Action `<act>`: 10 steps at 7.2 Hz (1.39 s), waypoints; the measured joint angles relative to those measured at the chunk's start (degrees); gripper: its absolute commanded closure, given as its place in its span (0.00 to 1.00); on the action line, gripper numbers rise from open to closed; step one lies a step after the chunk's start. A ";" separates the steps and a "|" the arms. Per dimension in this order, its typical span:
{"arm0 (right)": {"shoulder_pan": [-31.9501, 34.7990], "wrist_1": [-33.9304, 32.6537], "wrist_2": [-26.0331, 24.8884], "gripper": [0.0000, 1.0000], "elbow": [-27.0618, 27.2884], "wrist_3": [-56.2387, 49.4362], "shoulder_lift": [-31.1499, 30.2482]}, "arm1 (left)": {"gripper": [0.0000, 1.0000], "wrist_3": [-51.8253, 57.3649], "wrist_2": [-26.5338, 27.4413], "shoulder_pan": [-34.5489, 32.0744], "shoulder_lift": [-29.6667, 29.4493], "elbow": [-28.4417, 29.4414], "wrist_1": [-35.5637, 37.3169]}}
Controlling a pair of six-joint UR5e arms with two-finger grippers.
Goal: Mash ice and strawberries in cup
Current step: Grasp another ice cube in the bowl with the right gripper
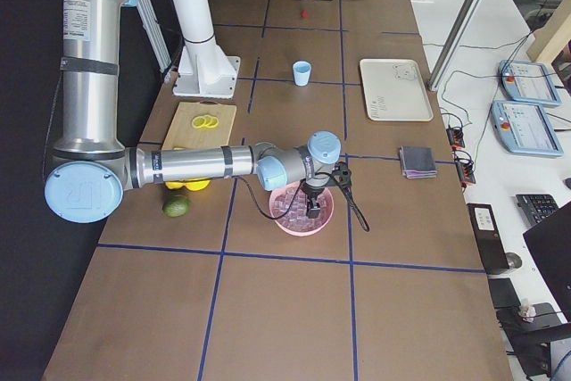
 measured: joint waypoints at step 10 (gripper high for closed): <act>-0.53 -4.06 1.15 1.00 11.32 5.53 1.24 | 0.00 0.00 -0.08 0.04 0.06 -0.31 0.03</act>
